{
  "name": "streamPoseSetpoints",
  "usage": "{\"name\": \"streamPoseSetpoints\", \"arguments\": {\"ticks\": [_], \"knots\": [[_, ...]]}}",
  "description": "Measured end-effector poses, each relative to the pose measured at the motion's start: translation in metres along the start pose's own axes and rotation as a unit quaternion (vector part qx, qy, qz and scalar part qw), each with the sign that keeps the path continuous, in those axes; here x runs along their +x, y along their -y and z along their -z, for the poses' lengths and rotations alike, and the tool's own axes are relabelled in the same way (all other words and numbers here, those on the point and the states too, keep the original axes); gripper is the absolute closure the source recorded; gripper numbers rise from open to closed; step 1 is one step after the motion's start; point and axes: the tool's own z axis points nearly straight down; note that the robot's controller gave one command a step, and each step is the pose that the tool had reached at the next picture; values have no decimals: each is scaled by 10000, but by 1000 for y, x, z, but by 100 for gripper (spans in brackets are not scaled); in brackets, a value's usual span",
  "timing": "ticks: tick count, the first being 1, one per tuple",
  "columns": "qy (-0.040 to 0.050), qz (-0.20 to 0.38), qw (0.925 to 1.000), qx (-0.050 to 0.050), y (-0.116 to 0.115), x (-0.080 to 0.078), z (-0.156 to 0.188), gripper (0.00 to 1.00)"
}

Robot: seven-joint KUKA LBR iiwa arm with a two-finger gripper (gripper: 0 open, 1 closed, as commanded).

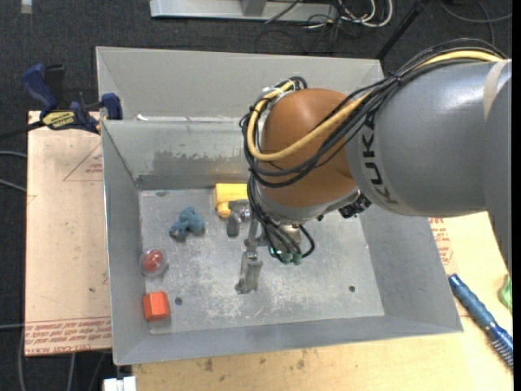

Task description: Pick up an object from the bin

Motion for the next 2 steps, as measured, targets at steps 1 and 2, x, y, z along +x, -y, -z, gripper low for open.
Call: {"name": "streamPoseSetpoints", "arguments": {"ticks": [1,2], "knots": [[45,733,9973,8,38,-98,-49,0],[43,1461,9893,-6,-22,-109,-74,0]]}}
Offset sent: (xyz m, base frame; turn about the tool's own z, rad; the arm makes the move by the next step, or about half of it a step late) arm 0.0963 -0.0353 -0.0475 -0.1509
